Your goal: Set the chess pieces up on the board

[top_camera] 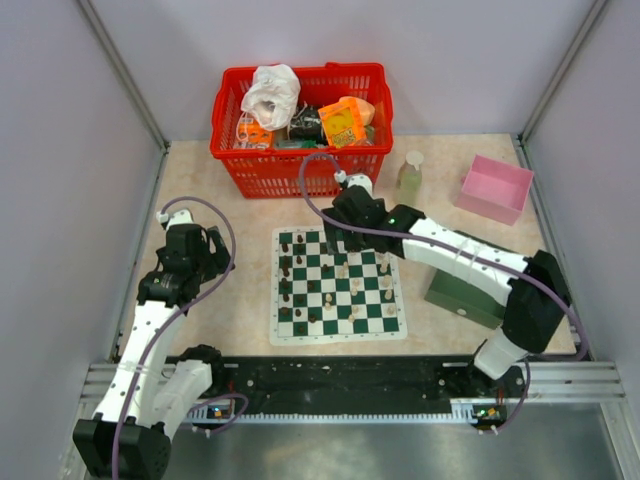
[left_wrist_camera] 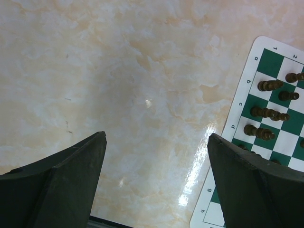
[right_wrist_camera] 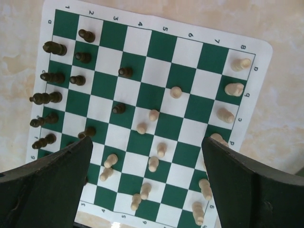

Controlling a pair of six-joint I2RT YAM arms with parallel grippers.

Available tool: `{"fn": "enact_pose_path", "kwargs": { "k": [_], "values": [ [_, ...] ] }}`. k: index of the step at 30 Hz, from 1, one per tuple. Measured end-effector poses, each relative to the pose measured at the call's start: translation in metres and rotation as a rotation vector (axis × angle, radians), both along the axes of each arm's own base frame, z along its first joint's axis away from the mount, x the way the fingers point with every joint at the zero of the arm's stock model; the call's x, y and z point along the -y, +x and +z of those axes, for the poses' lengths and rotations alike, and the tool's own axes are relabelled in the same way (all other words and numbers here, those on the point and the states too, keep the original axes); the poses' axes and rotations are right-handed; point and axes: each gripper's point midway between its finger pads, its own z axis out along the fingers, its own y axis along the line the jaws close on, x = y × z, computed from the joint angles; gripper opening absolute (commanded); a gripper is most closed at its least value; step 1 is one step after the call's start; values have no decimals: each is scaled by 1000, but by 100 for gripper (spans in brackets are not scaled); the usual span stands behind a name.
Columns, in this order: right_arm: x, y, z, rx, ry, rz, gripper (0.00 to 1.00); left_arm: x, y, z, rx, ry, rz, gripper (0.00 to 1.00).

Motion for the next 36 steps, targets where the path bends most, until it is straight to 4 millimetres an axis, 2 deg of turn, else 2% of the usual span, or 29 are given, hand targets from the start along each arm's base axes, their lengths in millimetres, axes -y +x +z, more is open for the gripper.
{"fn": "enact_pose_path", "kwargs": {
  "k": [4,6,10,13,14,21,29,33,36],
  "values": [
    [-14,13,-12,-35,-13,-6,81,1,0,0,0,-5,-5,93],
    [-16,16,-24,-64,-20,-14,78,1,0,0,0,-5,-5,93],
    [-12,19,-46,-120,-20,-37,71,1,0,0,0,-5,-5,93],
    [-2,20,-58,-158,-13,-62,68,1,0,0,0,-5,-5,93],
    [1,21,-61,-168,-10,-72,64,1,0,0,0,-5,-5,93],
    [4,34,-75,-194,13,-100,56,1,0,0,0,-4,-5,93],
    [7,38,-105,-242,-28,-107,49,1,0,0,0,-5,-5,93],
    [11,40,-115,-257,-43,-116,41,1,0,0,0,-4,-5,93],
    [12,41,-120,-263,-48,-115,41,1,0,0,0,-4,-5,93]
  ]
}}
